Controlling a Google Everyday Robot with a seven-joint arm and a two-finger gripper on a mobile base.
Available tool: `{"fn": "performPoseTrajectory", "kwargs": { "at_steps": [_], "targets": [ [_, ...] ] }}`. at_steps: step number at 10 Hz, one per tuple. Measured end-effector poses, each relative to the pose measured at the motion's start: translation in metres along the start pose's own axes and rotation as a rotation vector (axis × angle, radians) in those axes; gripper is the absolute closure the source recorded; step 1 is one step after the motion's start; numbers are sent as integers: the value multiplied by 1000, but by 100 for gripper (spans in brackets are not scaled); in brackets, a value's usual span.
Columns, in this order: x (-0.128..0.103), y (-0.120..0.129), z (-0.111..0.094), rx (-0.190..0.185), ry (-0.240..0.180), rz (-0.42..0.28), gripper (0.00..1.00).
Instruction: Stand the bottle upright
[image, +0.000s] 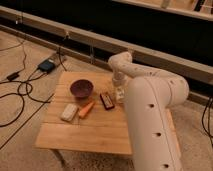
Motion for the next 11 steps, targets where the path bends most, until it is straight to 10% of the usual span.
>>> {"fn": "performPoseTrajectory", "kwargs": {
  "at_steps": [7,11],
  "targets": [
    [86,48,-100,-92,-150,-169,80],
    [139,79,-149,-145,-335,-359,80]
  ]
}}
